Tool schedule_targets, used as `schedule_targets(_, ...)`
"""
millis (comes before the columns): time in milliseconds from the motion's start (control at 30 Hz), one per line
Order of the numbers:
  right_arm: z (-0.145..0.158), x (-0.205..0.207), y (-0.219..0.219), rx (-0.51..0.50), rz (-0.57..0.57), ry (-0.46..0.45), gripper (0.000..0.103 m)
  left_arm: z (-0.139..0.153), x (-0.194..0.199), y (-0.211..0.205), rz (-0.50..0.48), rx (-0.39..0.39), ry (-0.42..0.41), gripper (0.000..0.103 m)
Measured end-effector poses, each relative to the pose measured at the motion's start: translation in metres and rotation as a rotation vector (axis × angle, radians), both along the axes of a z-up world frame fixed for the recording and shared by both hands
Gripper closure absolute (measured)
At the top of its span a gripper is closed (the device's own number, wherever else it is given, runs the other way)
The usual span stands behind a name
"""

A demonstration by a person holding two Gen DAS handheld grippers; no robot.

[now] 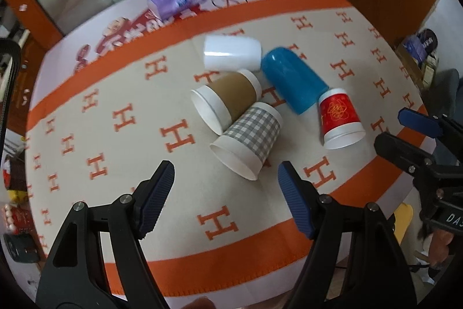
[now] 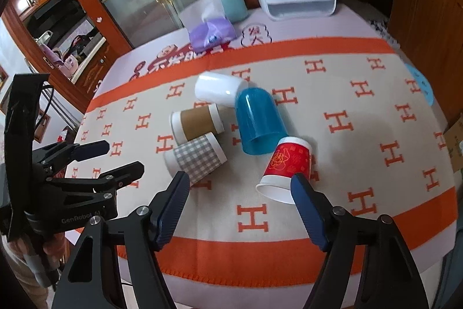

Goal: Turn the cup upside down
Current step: 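Move the left gripper to the gray plaid cup and close on it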

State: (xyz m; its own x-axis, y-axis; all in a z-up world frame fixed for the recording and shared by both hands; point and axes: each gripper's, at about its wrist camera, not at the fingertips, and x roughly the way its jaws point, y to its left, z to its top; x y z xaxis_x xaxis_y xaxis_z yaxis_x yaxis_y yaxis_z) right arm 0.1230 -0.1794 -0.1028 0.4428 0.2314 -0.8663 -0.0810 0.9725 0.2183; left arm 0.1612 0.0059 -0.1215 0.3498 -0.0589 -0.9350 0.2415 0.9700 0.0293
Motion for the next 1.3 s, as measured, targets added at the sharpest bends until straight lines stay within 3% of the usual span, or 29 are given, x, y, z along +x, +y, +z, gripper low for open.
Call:
schedule_targets(267, -0.051, 0.027, -0.001, 0.000, 0.010, 0.077, 0.029, -0.049, 0.035, -0.025, -0.081, 0.079, 0.081, 0.031)
schedule_targets(467, -0.070, 0.038, -0.003, 0.007, 0.013, 0.116, 0.029, -0.065, 0.043, -0.049, -0.167, 0.109, 0.121, 0.034)
schedule_targets(667, -0.078, 0.042, -0.006, 0.015, 0.015, 0.138, 0.029, -0.081, 0.053, -0.061, -0.201, 0.117, 0.177, 0.043)
schedule_targets(1000, -0.085, 0.049, -0.013, 0.032, 0.010, 0.155, 0.029, -0.102, 0.067, -0.065, -0.225, 0.110, 0.237, 0.043)
schedule_targets(1300, -0.090, 0.050, -0.016, 0.042, 0.008, 0.160, 0.029, -0.112, 0.073, -0.073, -0.260, 0.150, 0.265, 0.041)
